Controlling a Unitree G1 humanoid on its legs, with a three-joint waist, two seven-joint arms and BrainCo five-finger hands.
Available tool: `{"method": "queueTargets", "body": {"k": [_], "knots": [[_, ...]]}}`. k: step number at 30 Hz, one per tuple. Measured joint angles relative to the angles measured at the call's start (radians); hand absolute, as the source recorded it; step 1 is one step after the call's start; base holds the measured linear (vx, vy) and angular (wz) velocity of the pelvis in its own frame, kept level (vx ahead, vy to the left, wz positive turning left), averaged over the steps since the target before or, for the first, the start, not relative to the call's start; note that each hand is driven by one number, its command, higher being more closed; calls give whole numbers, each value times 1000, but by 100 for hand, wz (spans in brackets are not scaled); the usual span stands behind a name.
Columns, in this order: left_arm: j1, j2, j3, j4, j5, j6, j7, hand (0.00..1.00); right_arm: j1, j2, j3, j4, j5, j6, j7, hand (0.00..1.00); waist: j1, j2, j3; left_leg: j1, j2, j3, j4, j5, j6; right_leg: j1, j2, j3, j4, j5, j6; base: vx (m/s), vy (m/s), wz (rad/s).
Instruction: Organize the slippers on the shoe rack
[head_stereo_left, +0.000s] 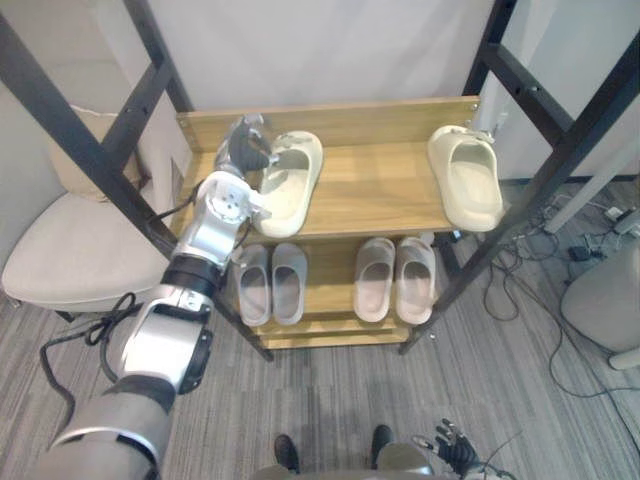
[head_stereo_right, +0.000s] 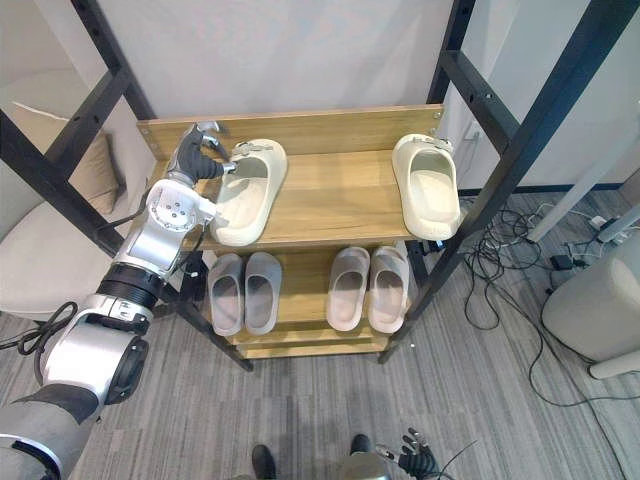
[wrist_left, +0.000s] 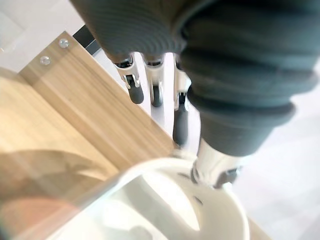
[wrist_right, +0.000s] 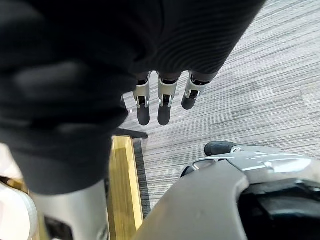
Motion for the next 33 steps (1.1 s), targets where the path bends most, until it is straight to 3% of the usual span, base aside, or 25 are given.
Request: {"method": "queueTargets", "body": {"k": [28, 29, 33], "knots": [[16, 4, -1, -10, 59, 4, -7, 0, 0, -1, -2, -1, -2, 0, 2, 0, -2, 2, -1, -15, 4, 35, 0, -6, -7, -38, 3, 31, -3, 1, 0, -4, 0, -4], [16, 4, -1, -9, 59, 4, -7, 100, 1, -1, -2, -1, -2, 0, 2, 0, -2, 2, -1, -19, 5, 40, 0, -6, -7, -40, 4, 34, -3, 1, -1, -3, 2, -14], [4, 7, 0, 15, 59, 5, -8, 100, 1, -1, -5, -1, -2, 0, 2, 0, -3, 5, 1, -21, 6, 54, 0, -10, -9, -53, 6, 52, 0, 2, -1, 4, 0, -10]]}}
